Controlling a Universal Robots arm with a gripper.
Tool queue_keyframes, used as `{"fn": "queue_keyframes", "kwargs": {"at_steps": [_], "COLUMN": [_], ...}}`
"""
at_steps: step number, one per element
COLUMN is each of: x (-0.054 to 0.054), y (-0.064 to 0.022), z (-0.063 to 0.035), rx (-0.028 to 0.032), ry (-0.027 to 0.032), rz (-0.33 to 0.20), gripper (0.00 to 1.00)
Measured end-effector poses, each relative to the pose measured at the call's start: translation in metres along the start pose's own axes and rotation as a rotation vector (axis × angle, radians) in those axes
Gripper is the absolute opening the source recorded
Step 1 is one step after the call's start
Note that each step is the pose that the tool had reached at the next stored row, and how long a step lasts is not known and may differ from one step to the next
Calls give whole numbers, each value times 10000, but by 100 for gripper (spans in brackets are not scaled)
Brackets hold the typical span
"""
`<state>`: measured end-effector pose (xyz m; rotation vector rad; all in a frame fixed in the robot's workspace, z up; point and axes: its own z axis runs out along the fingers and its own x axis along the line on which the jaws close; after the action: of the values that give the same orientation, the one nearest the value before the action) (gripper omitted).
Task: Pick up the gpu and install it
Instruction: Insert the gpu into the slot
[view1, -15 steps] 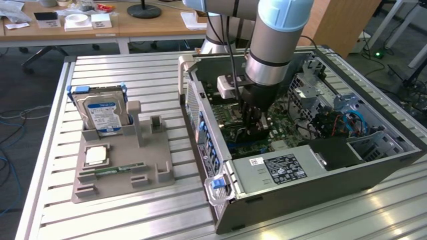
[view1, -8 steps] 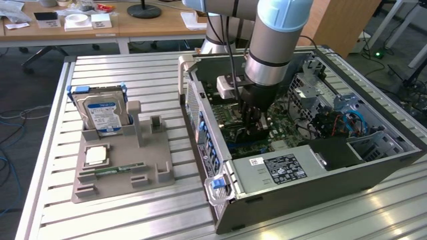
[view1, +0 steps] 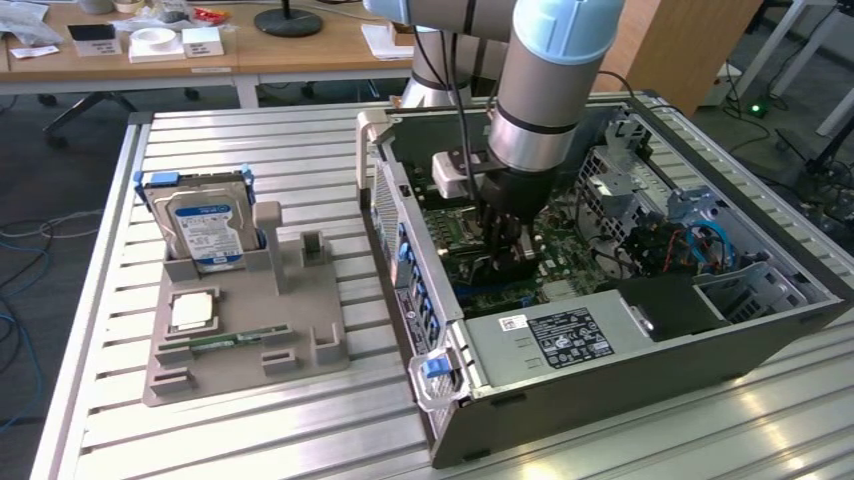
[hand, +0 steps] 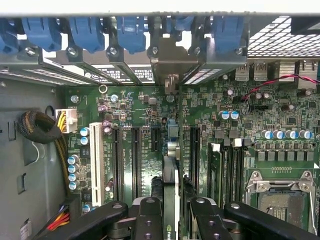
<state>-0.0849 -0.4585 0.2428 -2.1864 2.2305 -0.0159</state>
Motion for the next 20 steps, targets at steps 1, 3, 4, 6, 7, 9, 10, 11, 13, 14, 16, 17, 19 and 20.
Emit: {"fn": "queue_keyframes", "kwargs": {"at_steps": [1, 3, 4, 6, 7, 9, 10, 11, 13, 14, 16, 17, 19, 20], "x": [0, 0, 0, 0, 0, 0, 0, 0, 0, 0, 0, 0, 0, 0], "y": [2, 5, 5, 5, 5, 5, 5, 5, 5, 6, 6, 6, 6, 6], "z": [2, 9, 10, 10, 9, 9, 9, 9, 17, 20, 20, 20, 21, 21], "rx": [1, 0, 0, 1, 1, 1, 1, 1, -1, 0, 0, 1, 0, 1], "ry": [-1, -7, -5, -3, -3, -3, -3, -2, 2, -2, -2, -2, -2, -2], "rz": [2, 4, 3, 3, 3, 3, 3, 3, 3, 3, 2, 3, 3, 3], "gripper": [26, 26, 26, 26, 26, 26, 26, 26, 26, 26, 26, 26, 26, 26]}}
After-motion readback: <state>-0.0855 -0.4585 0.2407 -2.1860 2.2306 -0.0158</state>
